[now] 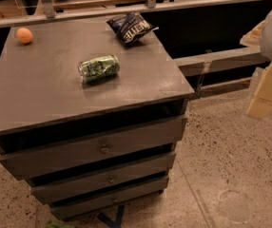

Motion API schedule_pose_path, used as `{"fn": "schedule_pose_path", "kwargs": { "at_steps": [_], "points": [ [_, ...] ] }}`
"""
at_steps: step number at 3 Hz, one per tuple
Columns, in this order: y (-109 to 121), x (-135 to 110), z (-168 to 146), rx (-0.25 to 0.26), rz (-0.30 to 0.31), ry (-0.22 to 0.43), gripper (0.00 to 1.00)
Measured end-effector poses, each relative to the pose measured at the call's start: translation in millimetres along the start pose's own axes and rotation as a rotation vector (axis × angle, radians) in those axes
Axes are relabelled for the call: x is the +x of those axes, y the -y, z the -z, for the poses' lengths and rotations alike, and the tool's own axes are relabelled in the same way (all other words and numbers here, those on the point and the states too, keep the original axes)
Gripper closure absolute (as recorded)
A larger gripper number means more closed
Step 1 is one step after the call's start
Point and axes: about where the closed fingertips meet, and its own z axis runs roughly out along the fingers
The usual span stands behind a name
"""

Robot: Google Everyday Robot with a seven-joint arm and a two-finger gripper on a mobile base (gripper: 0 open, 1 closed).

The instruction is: Move green can near orange

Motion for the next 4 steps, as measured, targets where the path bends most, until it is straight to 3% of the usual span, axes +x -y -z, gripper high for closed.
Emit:
{"fn": "schedule_pose_path", "kwargs": {
  "at_steps": [1,2,3,4],
  "points": [
    [0.0,0.0,0.0,0.000,0.000,0.000,0.00],
    [15.8,-10.5,2.5,0.017,-0.016,0.078,0.00],
    [45.1,-30.8,-4.9,0.037,-0.016,0.198,0.00],
    [74.6,-55.7,-22.8,0.024,0.017,0.289,0.00]
  ]
}}
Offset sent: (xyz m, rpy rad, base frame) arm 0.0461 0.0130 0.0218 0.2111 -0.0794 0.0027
